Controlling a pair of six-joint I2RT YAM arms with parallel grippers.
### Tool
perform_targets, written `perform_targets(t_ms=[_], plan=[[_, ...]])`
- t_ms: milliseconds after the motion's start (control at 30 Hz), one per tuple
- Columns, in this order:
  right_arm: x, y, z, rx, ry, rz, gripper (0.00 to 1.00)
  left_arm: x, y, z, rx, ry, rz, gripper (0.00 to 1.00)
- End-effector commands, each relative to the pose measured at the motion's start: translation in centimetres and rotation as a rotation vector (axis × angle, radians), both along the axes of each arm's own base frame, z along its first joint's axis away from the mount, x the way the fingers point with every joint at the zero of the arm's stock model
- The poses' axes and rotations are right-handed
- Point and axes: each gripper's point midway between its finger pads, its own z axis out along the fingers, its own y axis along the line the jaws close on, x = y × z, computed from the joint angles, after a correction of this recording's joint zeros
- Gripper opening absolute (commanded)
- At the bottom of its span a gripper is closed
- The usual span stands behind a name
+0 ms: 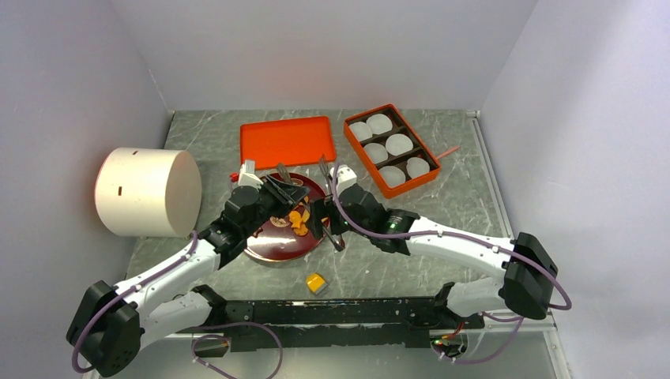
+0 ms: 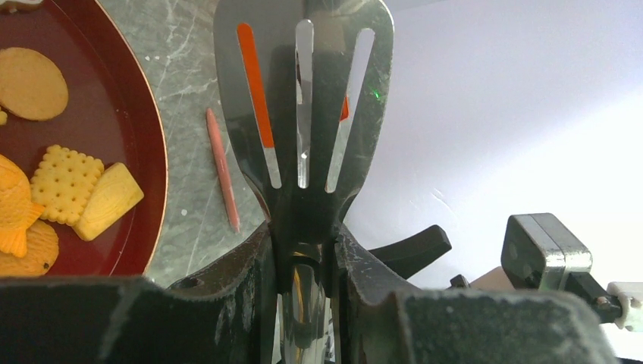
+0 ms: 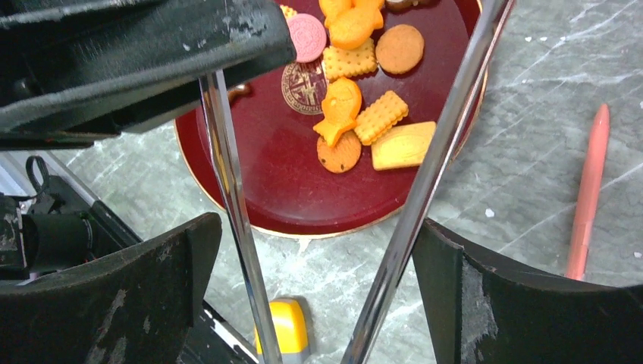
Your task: Pack the cookies
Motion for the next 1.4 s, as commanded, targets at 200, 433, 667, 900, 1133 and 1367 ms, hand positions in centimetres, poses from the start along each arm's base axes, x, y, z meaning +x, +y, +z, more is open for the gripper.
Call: perform_targets(t_ms=[200,433,667,900,1133,1367], plan=[[2.4,1.9,2.9,0.063,-0.12,-0.025,0.97,-0.6,-0.5,2.2,-0.107,0.009,-0.024,0.15],[2.7,1.9,3.9,0.062,-0.148,-0.029,0.94,-0.6,-0.5,1.8,-0.087,0.025,-0.028,0.14],[2.6,1.9,4.2,0.048,-0.154,-0.013,0.91,-0.6,-0.4,1.2,-0.063,0.052,-0.023,0.14],[2.3,2.5,3.8,0.035,-0.147,0.031,0.87,-0.6,-0.7,1.6,-0.073,0.053,-0.037,0.14],[2.0,2.9,2.8,0.006,-0.135,0.069,0.86,-0.6,-1.1,2.3,-0.087,0.051,-0.051,0.14],[2.2,2.9,2.5,-0.024,-0.144,0.083,0.8,-0.6,-1.2,2.4,-0.082,0.054,-0.057,0.13]])
